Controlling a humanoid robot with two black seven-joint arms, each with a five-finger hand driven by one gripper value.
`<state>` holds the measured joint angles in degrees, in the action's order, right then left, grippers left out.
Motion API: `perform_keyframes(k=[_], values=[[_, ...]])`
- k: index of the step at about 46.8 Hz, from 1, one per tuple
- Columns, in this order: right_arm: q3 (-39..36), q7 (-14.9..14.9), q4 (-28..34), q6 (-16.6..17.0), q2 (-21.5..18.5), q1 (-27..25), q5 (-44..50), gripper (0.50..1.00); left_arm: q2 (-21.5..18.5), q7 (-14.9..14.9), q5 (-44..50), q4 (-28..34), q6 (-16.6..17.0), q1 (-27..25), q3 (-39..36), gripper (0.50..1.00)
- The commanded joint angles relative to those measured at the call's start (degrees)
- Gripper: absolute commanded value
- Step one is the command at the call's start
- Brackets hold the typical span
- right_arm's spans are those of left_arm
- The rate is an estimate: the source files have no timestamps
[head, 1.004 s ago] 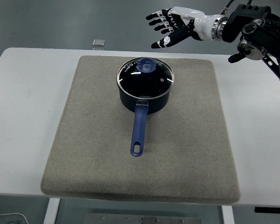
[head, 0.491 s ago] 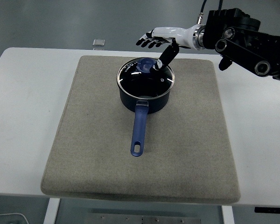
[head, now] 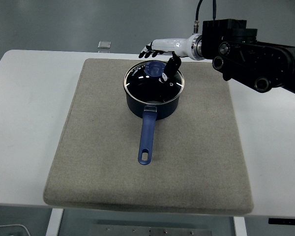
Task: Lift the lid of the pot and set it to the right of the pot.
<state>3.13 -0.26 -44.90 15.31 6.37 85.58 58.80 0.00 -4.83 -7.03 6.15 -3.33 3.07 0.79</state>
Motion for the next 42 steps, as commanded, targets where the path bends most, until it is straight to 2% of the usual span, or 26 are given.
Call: perform_keyframes(k=[1, 7, 16, 22, 25, 36, 42], values=[[0.2, 0.0, 0.0, -0.1, 0.0, -0.1, 0.0, 0.895, 0.0, 0.0, 0.0, 0.0, 0.0, 0.0, 0.0, 1.0], [0.4, 0.1, -0.2, 0.1, 0.0, -0.1, 0.0, 0.854, 0.0, 0.0, 0.0, 0.0, -0.1, 0.0, 0.0, 1.0], [1.3, 0.2, -0.2, 0.2, 0.0, 0.0, 0.0, 0.766, 0.0, 0.0, 0.0, 0.0, 0.0, 0.0, 0.0, 1.0], [1.3, 0.2, -0.2, 0.4, 0.0, 0.0, 0.0, 0.752, 0.0, 0.0, 0.0, 0.0, 0.0, 0.0, 0.0, 1.0], [1.3, 0.2, -0.2, 0.5, 0.0, 0.3, 0.0, 0.729, 0.0, 0.0, 0.0, 0.0, 0.0, 0.0, 0.0, 1.0], [1.3, 0.2, -0.2, 0.7, 0.0, 1.1, -0.1, 0.721, 0.0, 0.0, 0.0, 0.0, 0.0, 0.0, 0.0, 1.0], [1.3, 0.2, -0.3, 0.9, 0.0, 1.3, -0.1, 0.691, 0.0, 0.0, 0.0, 0.0, -0.1, 0.0, 0.0, 1.0]])
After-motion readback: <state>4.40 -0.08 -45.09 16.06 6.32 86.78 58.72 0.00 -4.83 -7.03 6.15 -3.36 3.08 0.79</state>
